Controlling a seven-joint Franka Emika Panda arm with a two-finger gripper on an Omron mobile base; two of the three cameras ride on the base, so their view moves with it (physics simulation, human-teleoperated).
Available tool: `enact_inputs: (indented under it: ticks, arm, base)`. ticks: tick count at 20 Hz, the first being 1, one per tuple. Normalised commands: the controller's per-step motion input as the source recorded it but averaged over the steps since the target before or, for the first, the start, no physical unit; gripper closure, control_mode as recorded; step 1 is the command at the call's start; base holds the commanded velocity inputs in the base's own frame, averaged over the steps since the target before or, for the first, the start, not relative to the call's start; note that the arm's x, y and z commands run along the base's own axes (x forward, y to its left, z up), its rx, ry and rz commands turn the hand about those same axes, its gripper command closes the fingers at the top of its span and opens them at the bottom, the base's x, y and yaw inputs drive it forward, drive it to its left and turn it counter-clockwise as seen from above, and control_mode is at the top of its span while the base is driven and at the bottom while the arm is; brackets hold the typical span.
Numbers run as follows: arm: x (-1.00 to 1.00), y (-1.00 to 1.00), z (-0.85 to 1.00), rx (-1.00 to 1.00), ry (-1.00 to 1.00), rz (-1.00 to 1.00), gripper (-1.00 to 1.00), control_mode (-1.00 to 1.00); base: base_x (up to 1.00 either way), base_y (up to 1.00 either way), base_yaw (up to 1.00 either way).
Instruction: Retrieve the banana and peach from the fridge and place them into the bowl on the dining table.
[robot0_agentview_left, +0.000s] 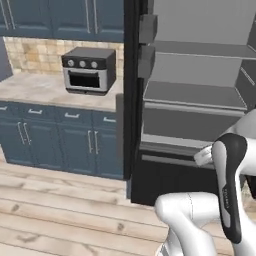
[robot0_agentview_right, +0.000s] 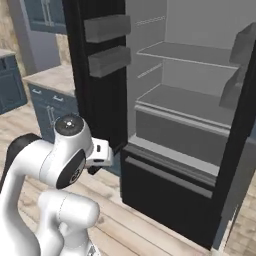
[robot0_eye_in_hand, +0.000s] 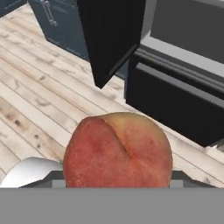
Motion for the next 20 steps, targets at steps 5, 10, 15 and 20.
enact_inputs:
  ticks: [5,10,15,20]
  arm:
    - [0.00,0.00,0.00,0.00,0.00,0.00,1.00,1.00]
    - [0.00,0.00,0.00,0.00,0.00,0.00,1.00,1.00]
    - [0.00,0.00,0.00,0.00,0.00,0.00,1.00,1.00]
    - [0.00,0.00,0.00,0.00,0.00,0.00,1.00,1.00]
  base:
    - [-0.31,0.73,0.67]
    - [-0.01,0.96,0.69]
    - [0.18,1.00,0.54]
    - [0.94,0.81,0.26]
